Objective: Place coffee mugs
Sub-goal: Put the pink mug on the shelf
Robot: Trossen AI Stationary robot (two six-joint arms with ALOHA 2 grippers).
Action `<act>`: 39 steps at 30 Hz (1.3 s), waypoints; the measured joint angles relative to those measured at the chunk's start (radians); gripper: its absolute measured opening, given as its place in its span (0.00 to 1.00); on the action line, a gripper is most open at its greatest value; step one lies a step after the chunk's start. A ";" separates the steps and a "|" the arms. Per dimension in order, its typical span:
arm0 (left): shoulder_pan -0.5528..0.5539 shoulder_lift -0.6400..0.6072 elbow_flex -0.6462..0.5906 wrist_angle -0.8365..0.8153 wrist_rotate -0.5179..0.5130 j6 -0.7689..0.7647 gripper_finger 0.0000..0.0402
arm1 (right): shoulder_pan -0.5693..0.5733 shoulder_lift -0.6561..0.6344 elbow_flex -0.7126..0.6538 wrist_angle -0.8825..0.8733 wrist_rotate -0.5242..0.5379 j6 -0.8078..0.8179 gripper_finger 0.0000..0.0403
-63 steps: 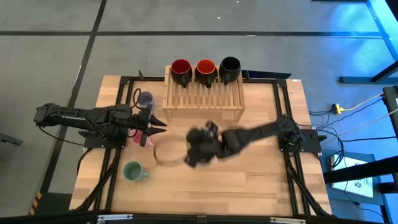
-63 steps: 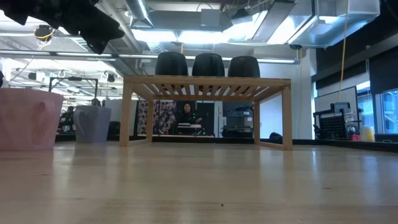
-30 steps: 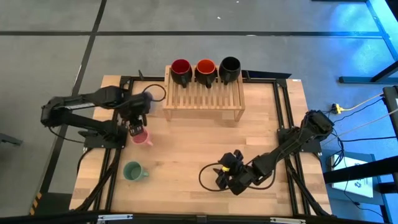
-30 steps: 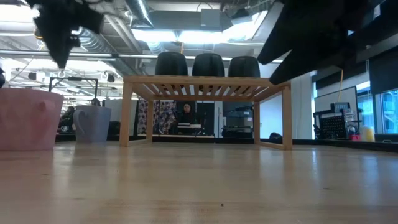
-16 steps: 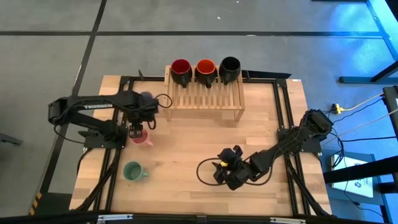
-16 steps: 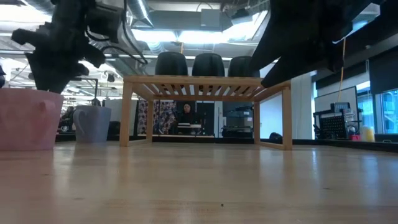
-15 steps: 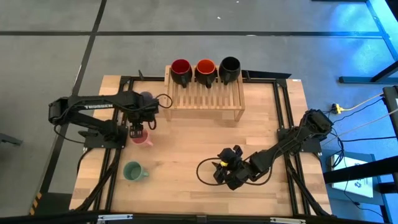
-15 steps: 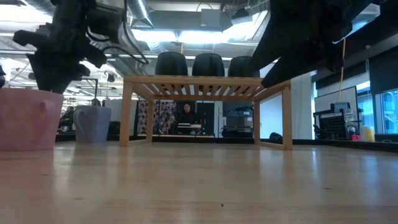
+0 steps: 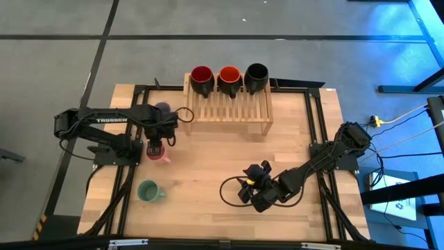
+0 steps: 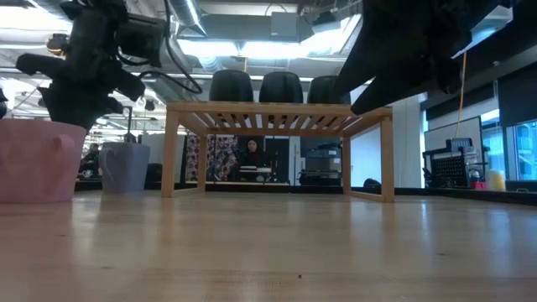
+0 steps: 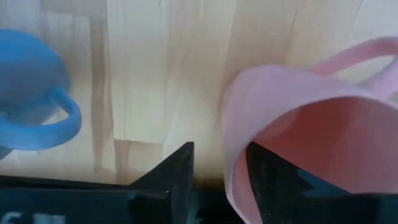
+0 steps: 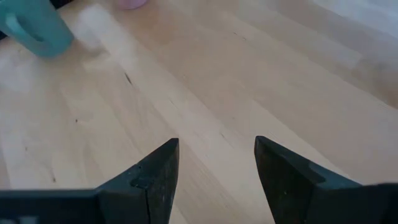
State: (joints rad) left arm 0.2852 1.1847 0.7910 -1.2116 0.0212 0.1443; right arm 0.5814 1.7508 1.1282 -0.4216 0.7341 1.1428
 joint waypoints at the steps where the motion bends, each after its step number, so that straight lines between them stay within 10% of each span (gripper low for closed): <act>1: 0.000 0.000 0.000 0.008 0.000 0.000 0.32 | 0.000 0.000 0.000 0.000 0.000 0.001 0.49; 11: -0.004 0.019 -0.018 0.055 0.075 0.026 0.05 | 0.000 0.000 0.000 0.016 -0.037 -0.024 0.49; 20: -0.112 0.021 0.055 0.043 0.091 -0.046 0.03 | 0.000 0.000 0.000 0.029 -0.037 -0.063 0.49; 39: -0.311 0.044 0.453 0.124 0.039 -0.366 0.03 | -0.240 -0.021 0.311 0.048 -0.225 -0.832 0.49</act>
State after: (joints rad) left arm -0.0254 1.2291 1.2444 -1.0872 0.0599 -0.2214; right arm 0.3413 1.7298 1.4388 -0.3737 0.5093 0.3105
